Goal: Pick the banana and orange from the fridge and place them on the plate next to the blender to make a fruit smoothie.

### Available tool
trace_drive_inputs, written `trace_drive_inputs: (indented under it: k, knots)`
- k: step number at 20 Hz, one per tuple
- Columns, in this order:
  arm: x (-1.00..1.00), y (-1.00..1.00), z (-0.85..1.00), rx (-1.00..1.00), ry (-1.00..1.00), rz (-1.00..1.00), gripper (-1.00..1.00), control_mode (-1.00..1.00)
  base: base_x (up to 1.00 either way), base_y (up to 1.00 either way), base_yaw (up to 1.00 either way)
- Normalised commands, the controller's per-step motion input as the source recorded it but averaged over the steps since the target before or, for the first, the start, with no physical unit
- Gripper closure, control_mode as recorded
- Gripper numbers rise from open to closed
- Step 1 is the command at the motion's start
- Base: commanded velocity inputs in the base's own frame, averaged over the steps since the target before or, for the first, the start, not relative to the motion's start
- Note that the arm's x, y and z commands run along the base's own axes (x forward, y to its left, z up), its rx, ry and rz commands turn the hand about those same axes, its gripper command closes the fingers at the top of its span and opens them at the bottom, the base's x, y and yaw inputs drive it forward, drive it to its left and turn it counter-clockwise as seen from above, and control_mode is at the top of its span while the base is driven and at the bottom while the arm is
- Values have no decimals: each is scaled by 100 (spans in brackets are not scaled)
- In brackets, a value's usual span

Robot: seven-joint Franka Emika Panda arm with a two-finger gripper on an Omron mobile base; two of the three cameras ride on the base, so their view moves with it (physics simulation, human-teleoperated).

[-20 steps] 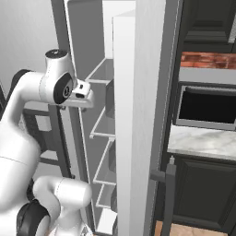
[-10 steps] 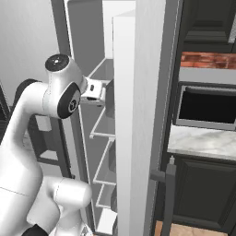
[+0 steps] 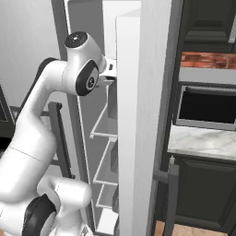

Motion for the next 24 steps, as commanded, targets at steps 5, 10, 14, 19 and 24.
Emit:
trace_drive_inputs:
  k: [5, 10, 14, 19, 24]
  knots:
    - [99, -18, 0, 0, -6, 0, -100, -100, 0, 0, 0]
    - [87, -10, 0, 0, -4, 0, -100, -100, 0, 0, 0]
    - [99, -6, -8, 0, 0, 0, -100, -100, 0, 0, 0]
    - [100, -9, -11, 0, 3, 1, -100, -100, 0, 0, 0]
    - [66, -24, -7, 0, 7, 0, -100, -100, 0, 0, 0]
